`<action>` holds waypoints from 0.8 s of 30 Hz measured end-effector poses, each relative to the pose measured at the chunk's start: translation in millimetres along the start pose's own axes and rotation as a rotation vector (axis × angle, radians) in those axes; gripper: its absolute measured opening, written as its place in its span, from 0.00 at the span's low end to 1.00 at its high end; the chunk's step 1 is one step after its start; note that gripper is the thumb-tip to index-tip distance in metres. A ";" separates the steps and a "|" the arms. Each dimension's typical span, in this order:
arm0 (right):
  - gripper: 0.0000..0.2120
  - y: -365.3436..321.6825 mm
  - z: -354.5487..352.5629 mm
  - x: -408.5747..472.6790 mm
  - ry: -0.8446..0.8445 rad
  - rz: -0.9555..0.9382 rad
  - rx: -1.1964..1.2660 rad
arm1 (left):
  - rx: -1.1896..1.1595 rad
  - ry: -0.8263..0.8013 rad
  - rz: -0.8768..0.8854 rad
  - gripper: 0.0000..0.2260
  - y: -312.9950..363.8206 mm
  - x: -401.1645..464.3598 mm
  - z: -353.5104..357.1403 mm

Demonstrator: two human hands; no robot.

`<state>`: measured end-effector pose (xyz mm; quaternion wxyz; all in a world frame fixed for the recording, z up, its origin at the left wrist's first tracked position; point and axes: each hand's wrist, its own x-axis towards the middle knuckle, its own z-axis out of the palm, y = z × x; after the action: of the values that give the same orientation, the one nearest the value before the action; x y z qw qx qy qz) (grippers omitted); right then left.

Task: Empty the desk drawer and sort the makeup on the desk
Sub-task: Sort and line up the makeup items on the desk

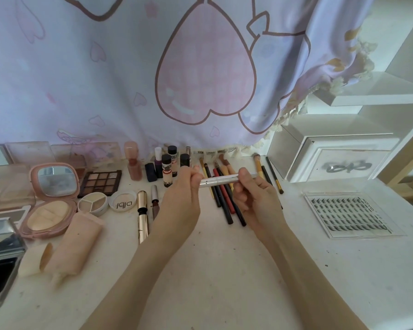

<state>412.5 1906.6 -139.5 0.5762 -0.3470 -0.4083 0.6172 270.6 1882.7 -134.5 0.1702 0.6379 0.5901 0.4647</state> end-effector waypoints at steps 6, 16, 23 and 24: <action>0.08 0.2 -1.2 -2.2 -0.088 -0.131 -0.144 | -0.184 -0.034 -0.090 0.11 -13.1 5.1 0.1; 0.13 -2.5 -1.6 -5.7 -0.122 -0.152 -0.217 | 0.195 -0.032 0.129 0.10 -1.8 -2.6 -10.4; 0.10 -0.6 -4.0 -5.6 -0.233 -0.199 -0.316 | 0.006 -0.068 -0.060 0.11 -12.7 8.9 -8.3; 0.10 -0.9 -3.2 -6.4 -0.248 -0.202 -0.337 | -0.101 -0.083 -0.219 0.19 -11.6 9.7 -7.8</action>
<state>416.4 1900.6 -140.3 0.5145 -0.3173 -0.6057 0.5174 256.2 1891.9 -135.6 0.2762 0.5789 0.6244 0.4457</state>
